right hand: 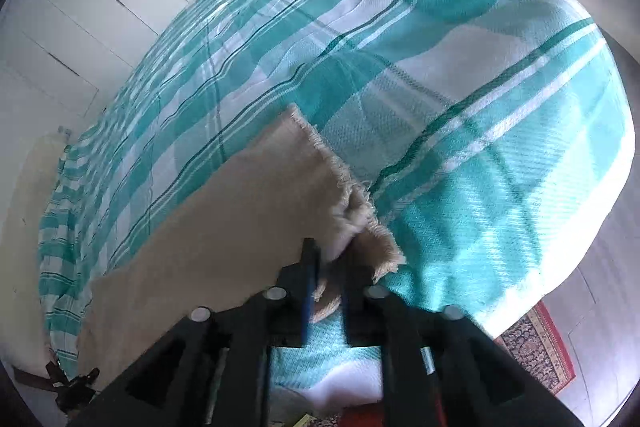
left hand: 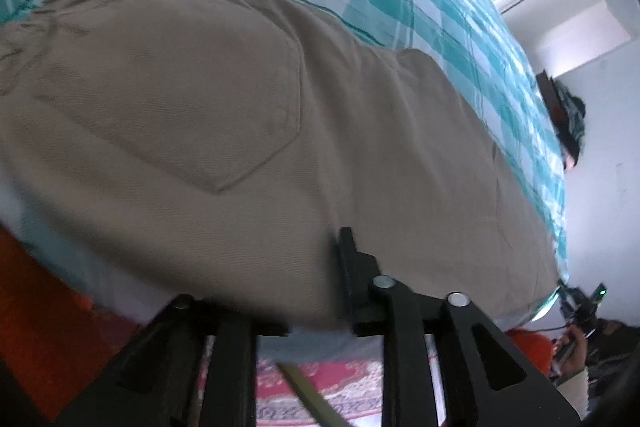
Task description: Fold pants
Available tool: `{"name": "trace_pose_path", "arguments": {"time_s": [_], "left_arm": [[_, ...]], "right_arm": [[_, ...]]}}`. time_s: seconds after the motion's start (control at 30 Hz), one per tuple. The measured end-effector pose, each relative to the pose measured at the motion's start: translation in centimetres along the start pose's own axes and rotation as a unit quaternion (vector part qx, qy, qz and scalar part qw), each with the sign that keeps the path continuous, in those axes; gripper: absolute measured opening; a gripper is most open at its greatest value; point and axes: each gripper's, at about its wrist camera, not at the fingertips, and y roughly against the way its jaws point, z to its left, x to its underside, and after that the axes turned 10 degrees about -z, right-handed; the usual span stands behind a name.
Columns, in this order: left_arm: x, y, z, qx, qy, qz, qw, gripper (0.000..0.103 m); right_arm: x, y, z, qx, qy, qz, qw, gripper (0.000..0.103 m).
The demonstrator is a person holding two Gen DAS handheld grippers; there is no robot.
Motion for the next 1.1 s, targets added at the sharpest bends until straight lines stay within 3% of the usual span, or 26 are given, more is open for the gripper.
{"name": "trace_pose_path", "arguments": {"time_s": [0.03, 0.07, 0.1, 0.23, 0.33, 0.4, 0.5, 0.57, 0.6, 0.67, 0.77, 0.87, 0.97, 1.1], "left_arm": [[0.4, 1.0, -0.1, -0.01, -0.009, 0.003, 0.9999, 0.04], [0.9, 2.0, -0.2, -0.021, -0.018, 0.0, 0.9996, 0.044], [1.2, 3.2, -0.3, -0.034, -0.026, -0.008, 0.999, 0.046], [0.8, 7.6, -1.4, -0.052, -0.06, -0.069, 0.9945, 0.05], [-2.0, 7.9, -3.4, -0.042, -0.086, -0.113, 0.989, 0.067], [-3.7, 5.8, -4.4, -0.039, -0.106, -0.123, 0.9859, 0.068], [-4.2, 0.7, -4.5, -0.059, -0.14, -0.081, 0.985, 0.068], [-2.7, -3.2, -3.2, -0.111, -0.163, -0.011, 0.9802, 0.061], [-1.7, -3.8, -2.6, -0.127, -0.179, -0.001, 0.9756, 0.051], [-0.1, -2.9, -2.6, -0.135, -0.221, -0.016, 0.9657, 0.05], [-0.2, -1.2, -3.0, -0.146, -0.209, -0.005, 0.9669, 0.051], [-1.9, 0.5, -5.5, -0.121, -0.2, -0.033, 0.9718, 0.064], [-3.2, 1.0, -10.5, -0.07, -0.214, -0.063, 0.9724, 0.079], [-2.9, -2.8, -19.3, 0.014, -0.262, -0.033, 0.9643, 0.084]], "right_arm": [[-0.1, 1.1, -0.1, 0.001, 0.001, -0.009, 1.0, 0.035], [0.1, 1.9, -0.1, 0.002, 0.003, -0.017, 1.0, 0.058], [0.0, 2.7, 0.0, 0.013, 0.012, -0.03, 0.999, 0.072], [-0.4, 6.8, 2.0, 0.094, 0.098, -0.106, 0.985, 0.072], [-1.3, 7.2, 4.8, 0.057, 0.135, -0.122, 0.982, 0.072], [-1.9, 6.0, 6.9, 0.02, 0.16, -0.104, 0.981, 0.071], [-2.1, 2.0, 9.2, -0.016, 0.181, -0.046, 0.982, 0.071], [-1.2, -0.6, 9.3, -0.022, 0.188, -0.004, 0.982, 0.071], [-0.7, -1.9, 9.0, -0.012, 0.191, 0.021, 0.981, 0.071], [1.0, -4.1, 7.6, 0.012, 0.189, 0.069, 0.979, 0.07], [2.0, -3.5, 6.8, 0.0, 0.195, 0.058, 0.979, 0.07], [1.6, -2.9, 5.7, -0.021, 0.174, 0.054, 0.983, 0.07], [1.1, -2.6, 4.6, -0.046, 0.131, 0.046, 0.989, 0.07], [1.1, -2.9, 4.8, -0.06, 0.107, 0.044, 0.991, 0.07]]}}
